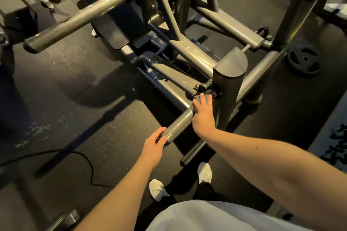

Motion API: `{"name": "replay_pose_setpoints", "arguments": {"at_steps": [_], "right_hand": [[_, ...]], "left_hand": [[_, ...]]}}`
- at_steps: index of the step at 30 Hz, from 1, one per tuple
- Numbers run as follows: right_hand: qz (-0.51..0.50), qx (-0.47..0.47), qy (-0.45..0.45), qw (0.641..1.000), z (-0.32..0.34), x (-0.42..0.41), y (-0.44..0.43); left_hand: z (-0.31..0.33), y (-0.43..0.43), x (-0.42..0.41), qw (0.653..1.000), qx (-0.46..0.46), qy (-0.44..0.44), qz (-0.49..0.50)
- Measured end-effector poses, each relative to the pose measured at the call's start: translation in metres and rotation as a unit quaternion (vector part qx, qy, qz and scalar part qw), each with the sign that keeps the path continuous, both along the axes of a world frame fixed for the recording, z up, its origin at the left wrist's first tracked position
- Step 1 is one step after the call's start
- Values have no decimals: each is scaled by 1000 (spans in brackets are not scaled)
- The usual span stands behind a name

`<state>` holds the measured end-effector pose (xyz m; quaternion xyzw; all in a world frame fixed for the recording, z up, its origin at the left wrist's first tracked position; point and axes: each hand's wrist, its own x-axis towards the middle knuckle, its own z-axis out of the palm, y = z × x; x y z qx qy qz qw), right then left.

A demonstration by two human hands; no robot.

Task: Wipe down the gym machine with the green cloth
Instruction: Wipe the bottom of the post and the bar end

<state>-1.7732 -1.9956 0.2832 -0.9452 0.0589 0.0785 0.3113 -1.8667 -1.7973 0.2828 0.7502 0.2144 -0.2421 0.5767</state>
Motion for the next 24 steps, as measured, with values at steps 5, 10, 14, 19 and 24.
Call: {"name": "replay_pose_setpoints", "arguments": {"at_steps": [5,10,14,19,24], "right_hand": [[30,94,-35,995,-6,-84,75],[52,148,4,988,-5,-79,64],[7,133,14,991,1,-27,29],[-25,88,27,995,0,13,4],[-24,55,-2,998,5,-22,23]], "left_hand": [[-5,4,2,1000,-15,-5,6],[-5,5,5,999,-33,4,5],[-8,6,8,999,-28,16,-15],[-8,8,5,999,-33,17,-18],[-3,13,-1,999,-45,21,1]]}}
